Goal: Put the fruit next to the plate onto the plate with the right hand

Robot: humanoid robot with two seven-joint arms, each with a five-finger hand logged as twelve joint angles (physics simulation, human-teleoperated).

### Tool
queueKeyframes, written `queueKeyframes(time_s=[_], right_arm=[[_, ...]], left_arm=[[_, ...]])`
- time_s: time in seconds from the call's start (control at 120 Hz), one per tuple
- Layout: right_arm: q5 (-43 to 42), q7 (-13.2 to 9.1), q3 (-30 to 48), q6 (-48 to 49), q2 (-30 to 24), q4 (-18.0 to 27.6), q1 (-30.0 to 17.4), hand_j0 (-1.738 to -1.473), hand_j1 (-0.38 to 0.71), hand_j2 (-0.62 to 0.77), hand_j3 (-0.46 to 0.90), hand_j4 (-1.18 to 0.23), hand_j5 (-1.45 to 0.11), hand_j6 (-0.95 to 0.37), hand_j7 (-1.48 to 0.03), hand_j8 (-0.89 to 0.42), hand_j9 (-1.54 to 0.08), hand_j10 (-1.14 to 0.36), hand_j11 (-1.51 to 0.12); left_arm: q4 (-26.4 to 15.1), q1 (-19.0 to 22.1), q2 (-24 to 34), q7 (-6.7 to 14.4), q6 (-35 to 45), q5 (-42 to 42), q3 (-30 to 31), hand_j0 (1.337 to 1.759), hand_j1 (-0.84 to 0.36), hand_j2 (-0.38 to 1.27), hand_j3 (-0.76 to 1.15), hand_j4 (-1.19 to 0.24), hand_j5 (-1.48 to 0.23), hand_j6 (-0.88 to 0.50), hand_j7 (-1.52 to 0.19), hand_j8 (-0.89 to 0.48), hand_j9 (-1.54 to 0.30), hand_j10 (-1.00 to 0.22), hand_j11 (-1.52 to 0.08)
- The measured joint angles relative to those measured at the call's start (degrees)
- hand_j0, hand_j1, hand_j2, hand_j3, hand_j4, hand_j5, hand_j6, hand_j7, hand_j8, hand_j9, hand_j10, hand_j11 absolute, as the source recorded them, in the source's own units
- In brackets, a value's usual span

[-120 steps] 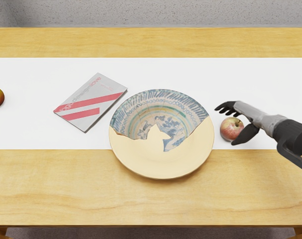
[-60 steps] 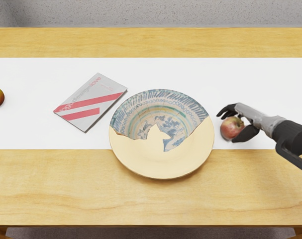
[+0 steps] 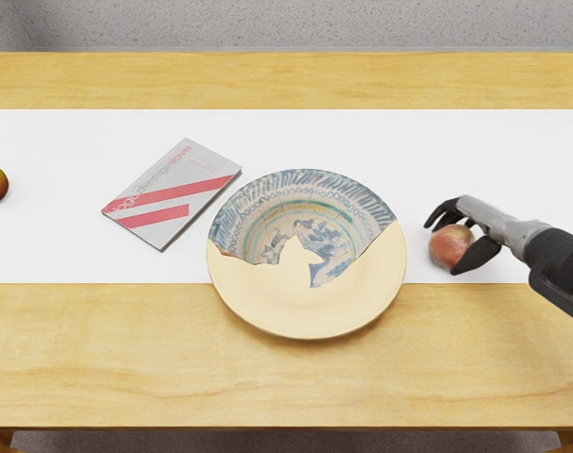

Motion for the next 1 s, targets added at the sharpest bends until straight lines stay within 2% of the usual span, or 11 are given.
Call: queueKeyframes(time_s=[0.083,0.15,0.183,0.192,0.258,0.6,1.0], right_arm=[[-0.1,0.1,0.0,-0.1,0.1,-0.3,-0.3,-1.648,0.11,0.16,0.00,-0.56,-0.66,-0.51,-0.69,-0.35,-0.69,-0.48,-0.69],[-0.2,0.1,0.0,-0.1,0.1,-0.4,-0.4,-1.648,0.13,0.16,0.00,-0.58,-0.67,-0.49,-0.71,-0.34,-0.70,-0.46,-0.70],[-0.1,0.2,0.0,-0.1,0.1,-0.4,-0.4,-1.648,0.15,0.23,0.00,-0.58,-0.68,-0.50,-0.71,-0.31,-0.71,-0.44,-0.71],[-0.1,0.2,0.0,-0.1,0.1,-0.4,-0.4,-1.648,0.16,0.28,0.00,-0.59,-0.69,-0.49,-0.72,-0.31,-0.71,-0.45,-0.71],[0.4,0.1,0.1,0.1,0.0,-0.5,-0.4,-1.649,0.14,0.21,0.00,-0.58,-0.72,-0.44,-0.73,-0.30,-0.72,-0.47,-0.73],[7.4,0.1,5.1,5.7,-2.4,0.8,0.5,-1.655,0.10,0.17,0.00,-0.57,-0.75,-0.45,-0.74,-0.32,-0.76,-0.48,-0.78],[29.7,0.3,18.6,27.7,-8.2,1.1,0.5,-1.657,0.09,0.17,0.00,-0.56,-0.74,-0.45,-0.73,-0.33,-0.75,-0.49,-0.76]], left_arm=[[0.0,0.0,0.0,0.0,0.0,0.0,0.0,1.658,0.06,0.05,0.00,-0.24,-0.32,-0.25,-0.32,-0.25,-0.32,-0.24,-0.32],[0.0,0.0,0.0,0.0,0.0,0.0,0.0,1.658,0.06,0.05,0.00,-0.24,-0.32,-0.25,-0.32,-0.25,-0.32,-0.24,-0.32],[0.0,0.0,0.0,0.0,0.0,0.0,0.0,1.658,0.06,0.05,0.00,-0.24,-0.32,-0.25,-0.32,-0.25,-0.32,-0.24,-0.32],[0.0,0.0,0.0,0.0,0.0,0.0,0.0,1.658,0.06,0.05,0.00,-0.24,-0.32,-0.25,-0.32,-0.25,-0.32,-0.24,-0.32],[0.0,0.0,0.0,0.0,0.0,0.0,0.0,1.658,0.06,0.05,0.00,-0.25,-0.32,-0.25,-0.32,-0.25,-0.32,-0.24,-0.32],[0.0,0.0,0.0,0.0,0.0,0.0,0.0,1.658,0.06,0.05,0.00,-0.25,-0.32,-0.25,-0.32,-0.25,-0.32,-0.25,-0.32],[0.0,0.0,0.0,0.0,0.0,0.0,0.0,1.658,0.06,0.05,0.00,-0.25,-0.32,-0.25,-0.32,-0.25,-0.32,-0.25,-0.32]])
